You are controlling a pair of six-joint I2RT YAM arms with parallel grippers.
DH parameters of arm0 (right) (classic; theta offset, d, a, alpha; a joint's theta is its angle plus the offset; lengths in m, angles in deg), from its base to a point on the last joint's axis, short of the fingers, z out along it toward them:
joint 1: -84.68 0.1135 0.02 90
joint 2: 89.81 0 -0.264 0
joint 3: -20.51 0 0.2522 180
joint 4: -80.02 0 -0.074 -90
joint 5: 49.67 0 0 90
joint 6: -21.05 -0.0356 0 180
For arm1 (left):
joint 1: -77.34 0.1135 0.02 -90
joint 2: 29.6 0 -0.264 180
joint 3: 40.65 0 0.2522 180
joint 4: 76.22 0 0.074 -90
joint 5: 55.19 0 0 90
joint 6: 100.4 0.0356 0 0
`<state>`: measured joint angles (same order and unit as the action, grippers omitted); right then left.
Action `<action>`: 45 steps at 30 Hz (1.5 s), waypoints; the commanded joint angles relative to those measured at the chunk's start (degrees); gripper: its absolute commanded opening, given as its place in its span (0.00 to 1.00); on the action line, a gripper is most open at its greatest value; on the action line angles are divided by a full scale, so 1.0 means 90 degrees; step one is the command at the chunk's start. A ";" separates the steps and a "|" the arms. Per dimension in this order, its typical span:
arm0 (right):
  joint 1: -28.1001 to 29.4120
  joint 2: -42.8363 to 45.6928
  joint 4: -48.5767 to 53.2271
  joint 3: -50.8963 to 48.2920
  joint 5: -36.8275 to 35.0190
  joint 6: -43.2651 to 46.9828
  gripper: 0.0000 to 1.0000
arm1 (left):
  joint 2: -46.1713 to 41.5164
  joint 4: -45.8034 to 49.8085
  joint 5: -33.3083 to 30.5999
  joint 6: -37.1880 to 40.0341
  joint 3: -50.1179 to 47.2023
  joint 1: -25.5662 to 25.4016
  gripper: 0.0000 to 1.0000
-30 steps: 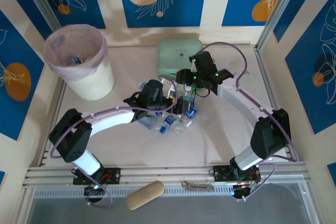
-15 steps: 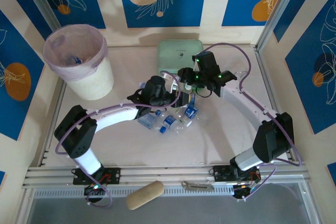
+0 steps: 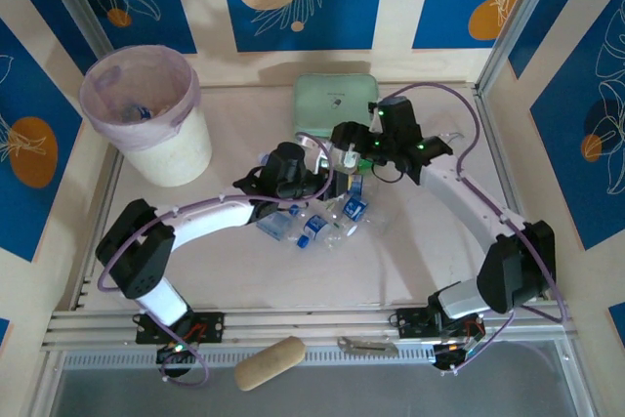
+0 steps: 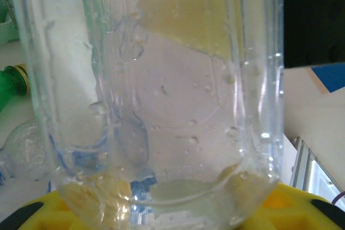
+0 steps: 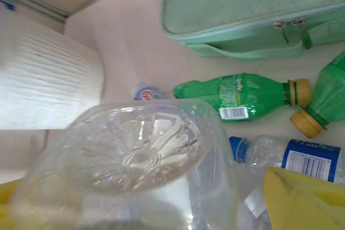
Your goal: Put the plastic bottles in the bin
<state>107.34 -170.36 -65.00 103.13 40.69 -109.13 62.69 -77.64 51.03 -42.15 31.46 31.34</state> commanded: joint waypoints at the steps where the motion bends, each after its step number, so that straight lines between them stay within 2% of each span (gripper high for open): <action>1: -0.0415 0.0572 -0.0457 -0.0233 0.0673 -0.0270 0.86 | -0.0342 0.0317 -0.0239 0.0167 -0.0159 0.0068 0.38; 7: -0.1130 0.1279 -0.1021 -0.0961 0.1300 -0.0722 0.89 | -0.0714 0.0721 -0.0366 0.0363 -0.0197 0.0349 0.38; 13: -0.1370 0.1480 -0.0859 -0.1213 0.1361 -0.0609 0.89 | -0.1104 0.1921 -0.0618 0.1276 0.0417 0.0849 0.38; 21: -0.1328 0.1276 -0.0882 -0.1473 0.1591 -0.0623 0.89 | -0.1226 0.4136 -0.1130 0.2635 0.2339 0.2077 0.38; 27: -0.1276 0.1197 -0.0912 -0.1548 0.1499 -0.0589 0.89 | -0.1308 0.4692 -0.1526 0.3187 0.3383 0.3124 0.38; 37: -0.1231 0.1081 -0.0807 -0.1547 0.1450 -0.0455 0.89 | -0.0921 0.4782 -0.1531 0.3245 0.4572 0.4854 0.36; 45: -0.1230 0.1176 -0.0591 -0.1535 0.1301 -0.0323 0.90 | -0.0222 0.4911 -0.1325 0.2598 0.4824 0.5881 0.35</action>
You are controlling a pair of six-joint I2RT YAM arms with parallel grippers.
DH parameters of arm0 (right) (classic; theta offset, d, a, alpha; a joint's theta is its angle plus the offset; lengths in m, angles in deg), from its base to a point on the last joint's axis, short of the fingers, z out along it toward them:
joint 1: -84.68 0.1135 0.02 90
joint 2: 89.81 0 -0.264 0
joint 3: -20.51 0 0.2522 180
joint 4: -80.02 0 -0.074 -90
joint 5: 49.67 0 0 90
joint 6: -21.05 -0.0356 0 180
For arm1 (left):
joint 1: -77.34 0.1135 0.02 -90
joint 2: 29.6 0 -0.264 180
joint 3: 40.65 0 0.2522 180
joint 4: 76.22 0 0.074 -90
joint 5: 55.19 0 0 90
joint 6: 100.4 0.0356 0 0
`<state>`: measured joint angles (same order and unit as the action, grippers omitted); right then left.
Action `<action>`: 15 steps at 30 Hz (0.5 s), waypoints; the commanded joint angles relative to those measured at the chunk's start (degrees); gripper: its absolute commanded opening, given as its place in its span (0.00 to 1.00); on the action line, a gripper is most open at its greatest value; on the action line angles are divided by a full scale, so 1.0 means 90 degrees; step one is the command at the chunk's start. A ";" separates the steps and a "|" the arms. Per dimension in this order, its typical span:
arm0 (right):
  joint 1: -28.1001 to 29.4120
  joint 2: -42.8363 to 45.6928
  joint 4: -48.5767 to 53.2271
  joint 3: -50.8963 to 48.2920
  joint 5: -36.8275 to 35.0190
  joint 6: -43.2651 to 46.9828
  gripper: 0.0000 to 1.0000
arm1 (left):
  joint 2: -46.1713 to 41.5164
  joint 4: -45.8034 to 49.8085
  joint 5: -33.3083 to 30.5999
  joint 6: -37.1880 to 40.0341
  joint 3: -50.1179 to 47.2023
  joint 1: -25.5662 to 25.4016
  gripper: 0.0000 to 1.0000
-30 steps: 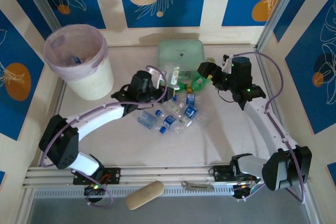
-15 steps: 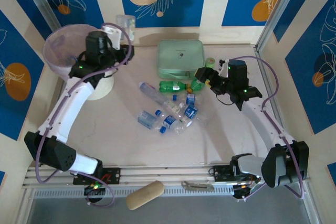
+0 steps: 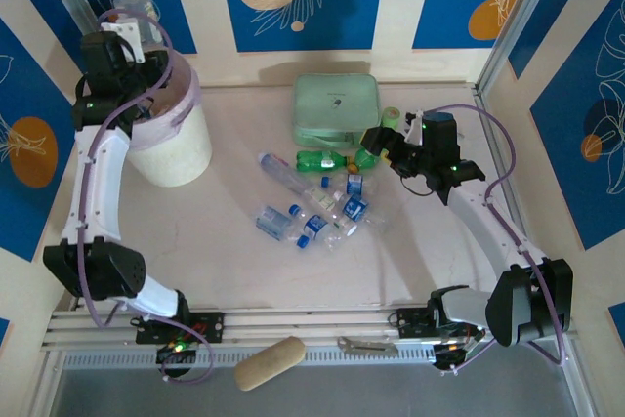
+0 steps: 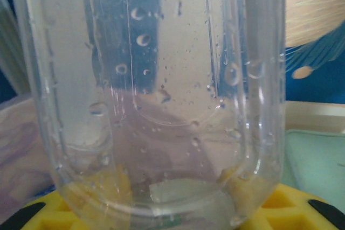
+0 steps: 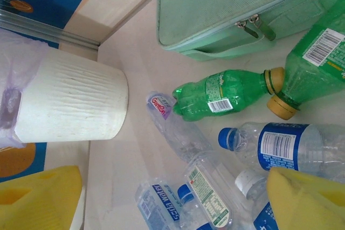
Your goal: Put the plastic bottles in the bin
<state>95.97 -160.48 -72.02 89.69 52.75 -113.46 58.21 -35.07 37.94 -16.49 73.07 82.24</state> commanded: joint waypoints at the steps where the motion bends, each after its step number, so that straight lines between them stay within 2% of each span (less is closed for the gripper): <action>1: 0.0035 0.0097 0.0207 -0.0054 -0.0061 0.0165 0.90 | 0.0345 0.0223 0.0139 -0.0307 0.0211 0.0278 0.35; 11: 0.0090 0.0092 0.0151 -0.0220 -0.0023 0.0102 0.90 | 0.0746 0.0271 0.0029 -0.0268 -0.0120 0.0566 0.36; 15: 0.0149 0.0056 0.0112 -0.0220 -0.0030 0.0098 0.90 | 0.0830 0.0343 0.0046 -0.0296 -0.0101 0.0607 0.44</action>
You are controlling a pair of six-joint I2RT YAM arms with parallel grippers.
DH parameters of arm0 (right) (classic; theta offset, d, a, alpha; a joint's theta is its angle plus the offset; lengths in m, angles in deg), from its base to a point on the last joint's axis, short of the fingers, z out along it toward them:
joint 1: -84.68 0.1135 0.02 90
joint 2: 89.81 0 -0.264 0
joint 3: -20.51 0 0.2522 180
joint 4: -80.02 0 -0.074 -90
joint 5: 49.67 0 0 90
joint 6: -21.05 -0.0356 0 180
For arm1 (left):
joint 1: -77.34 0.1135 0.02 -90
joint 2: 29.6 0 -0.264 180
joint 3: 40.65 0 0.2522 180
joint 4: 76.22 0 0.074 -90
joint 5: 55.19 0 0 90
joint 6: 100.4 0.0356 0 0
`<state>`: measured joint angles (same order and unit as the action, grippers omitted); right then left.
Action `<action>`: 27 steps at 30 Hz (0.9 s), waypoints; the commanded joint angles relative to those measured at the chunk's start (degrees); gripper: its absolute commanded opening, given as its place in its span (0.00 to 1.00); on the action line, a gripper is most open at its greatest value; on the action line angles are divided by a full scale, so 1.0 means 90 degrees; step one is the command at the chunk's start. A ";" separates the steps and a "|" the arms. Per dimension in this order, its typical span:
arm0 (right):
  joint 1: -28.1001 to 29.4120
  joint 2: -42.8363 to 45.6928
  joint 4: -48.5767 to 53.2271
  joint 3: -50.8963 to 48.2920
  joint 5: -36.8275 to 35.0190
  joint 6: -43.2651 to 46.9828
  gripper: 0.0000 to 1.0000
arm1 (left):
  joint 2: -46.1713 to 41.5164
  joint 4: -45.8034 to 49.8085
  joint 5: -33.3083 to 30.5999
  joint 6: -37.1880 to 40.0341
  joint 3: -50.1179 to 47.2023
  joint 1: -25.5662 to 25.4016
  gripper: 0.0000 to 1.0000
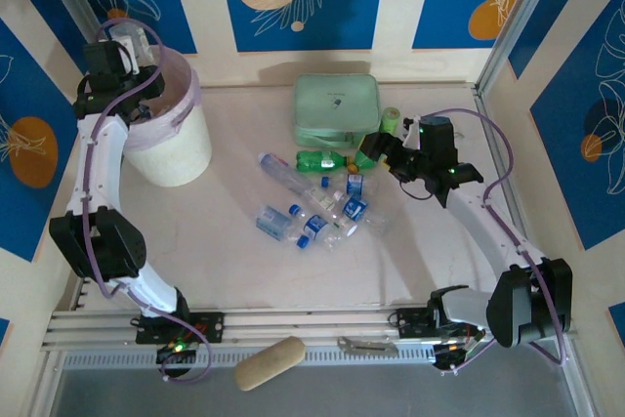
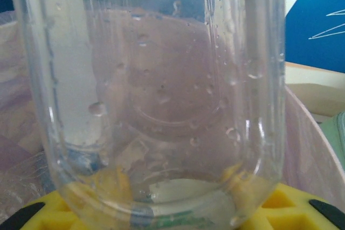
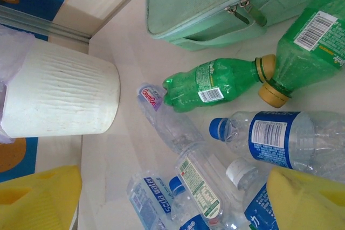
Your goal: Put the plastic bottles in the bin
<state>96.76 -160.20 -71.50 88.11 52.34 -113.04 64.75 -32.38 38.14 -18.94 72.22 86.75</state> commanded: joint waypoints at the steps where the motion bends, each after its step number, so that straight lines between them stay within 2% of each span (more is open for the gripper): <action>1: 0.0065 0.0015 0.0044 -0.0038 0.0019 0.0046 0.90 | 0.0113 0.0046 0.0030 -0.0036 -0.0015 0.0107 0.47; 3: 0.0084 0.0002 0.0054 -0.0026 0.0009 0.0056 0.90 | 0.0117 0.0056 0.0040 -0.0062 -0.0011 0.0107 0.56; 5: 0.0094 0.0009 0.0078 -0.0005 -0.0026 0.0075 0.90 | 0.0080 0.0056 0.0015 -0.0095 -0.0017 0.0107 0.74; 7: 0.0100 0.0010 0.0112 0.0013 -0.0054 0.0094 0.89 | 0.0023 0.0046 -0.0004 -0.0134 -0.0020 0.0112 0.82; 13: 0.0133 0.0000 0.0103 0.0027 -0.0097 0.0095 0.90 | -0.0329 -0.0036 0.0118 -0.0337 -0.0141 0.0107 0.93; 18: 0.0192 -0.0119 0.0081 0.0033 -0.0131 0.0095 0.90 | -0.1040 -0.0358 0.0762 -0.0924 -0.0714 0.0045 0.97; 21: 0.0285 -0.0268 0.0074 0.0094 -0.0157 0.0114 0.90 | -0.1659 -0.0715 0.1132 -0.1309 -0.1386 -0.0196 0.98; 27: 0.0560 -0.0669 0.0093 0.0303 -0.0250 0.0183 0.90 | -0.2917 -0.1033 0.1224 -0.1653 -0.2891 -0.1128 0.99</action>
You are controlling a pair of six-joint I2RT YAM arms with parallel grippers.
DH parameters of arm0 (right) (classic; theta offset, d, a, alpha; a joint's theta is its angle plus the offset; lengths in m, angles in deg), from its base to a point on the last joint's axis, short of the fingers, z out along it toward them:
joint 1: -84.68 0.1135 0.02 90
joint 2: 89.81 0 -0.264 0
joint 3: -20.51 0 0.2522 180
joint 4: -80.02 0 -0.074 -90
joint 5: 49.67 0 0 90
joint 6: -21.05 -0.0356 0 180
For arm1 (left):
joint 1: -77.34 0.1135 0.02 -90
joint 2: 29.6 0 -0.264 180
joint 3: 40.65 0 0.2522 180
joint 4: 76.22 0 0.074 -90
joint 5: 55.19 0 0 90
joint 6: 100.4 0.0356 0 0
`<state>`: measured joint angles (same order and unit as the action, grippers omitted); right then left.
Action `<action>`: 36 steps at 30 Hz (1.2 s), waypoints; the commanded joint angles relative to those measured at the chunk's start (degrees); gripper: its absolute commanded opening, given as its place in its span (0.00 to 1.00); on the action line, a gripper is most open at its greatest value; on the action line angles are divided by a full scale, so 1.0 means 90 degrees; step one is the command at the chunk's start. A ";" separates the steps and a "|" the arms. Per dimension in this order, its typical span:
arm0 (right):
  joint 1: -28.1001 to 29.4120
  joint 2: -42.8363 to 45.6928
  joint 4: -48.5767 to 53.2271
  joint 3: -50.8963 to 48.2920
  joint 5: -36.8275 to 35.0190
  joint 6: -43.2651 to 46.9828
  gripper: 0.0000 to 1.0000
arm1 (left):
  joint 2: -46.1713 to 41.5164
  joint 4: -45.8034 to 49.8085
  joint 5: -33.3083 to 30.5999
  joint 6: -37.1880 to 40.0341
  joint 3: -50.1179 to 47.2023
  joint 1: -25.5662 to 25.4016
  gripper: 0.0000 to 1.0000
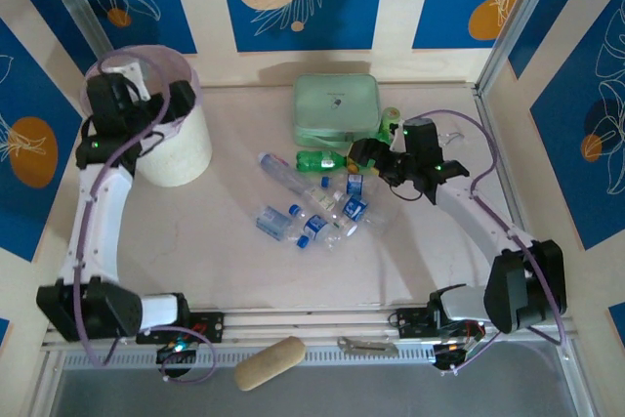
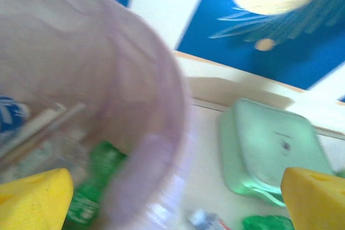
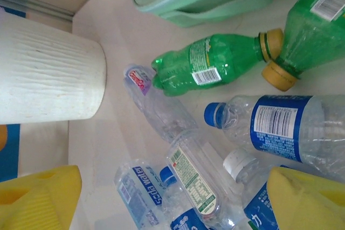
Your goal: Put the plastic bottles in the bin
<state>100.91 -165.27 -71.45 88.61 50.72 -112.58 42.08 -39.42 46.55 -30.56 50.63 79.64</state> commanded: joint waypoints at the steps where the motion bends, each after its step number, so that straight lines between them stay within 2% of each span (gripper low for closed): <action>1: 0.0137 -0.0170 0.0079 0.0274 -0.0079 0.0134 0.90 | -0.0612 -0.0341 0.0273 -0.0501 -0.0816 -0.0525 0.99; 4: 0.0226 -0.0303 0.0049 0.0326 -0.0098 0.0122 0.90 | -0.1190 -0.0667 0.0147 -0.1020 -0.1830 -0.1128 0.98; 10: 0.0329 -0.0361 0.0029 0.0387 -0.0129 0.0103 0.90 | -0.1781 -0.0731 -0.0666 -0.1917 -0.3186 -0.2079 0.96; 18: 0.0336 -0.0287 -0.0038 0.0278 -0.0258 0.0007 0.91 | -0.1190 0.0115 -0.2139 -0.2420 -0.3542 -0.3668 0.96; 23: 0.0326 -0.0207 -0.0155 0.0161 -0.0301 -0.0023 0.90 | -0.0645 -0.0146 -0.3106 -0.3372 -0.3980 -0.4829 1.00; 25: 0.0317 -0.0182 -0.0156 0.0124 -0.0329 -0.0017 0.90 | -0.0379 -0.0002 -0.3481 -0.4042 -0.3967 -0.5141 0.99; 29: 0.0282 -0.0101 -0.0127 0.0072 -0.0339 0.0012 0.91 | 0.0218 0.0327 -0.3685 -0.5245 -0.3865 -0.5514 0.99; 36: 0.0182 0.0119 -0.0137 -0.0174 -0.0423 0.0015 0.91 | 0.1093 -0.0125 -0.3312 -0.6006 -0.3791 -0.5580 0.99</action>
<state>103.07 -165.99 -72.33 88.29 47.53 -112.45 49.82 -40.31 17.07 -78.21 15.66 29.87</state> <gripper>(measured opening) 0.907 0.993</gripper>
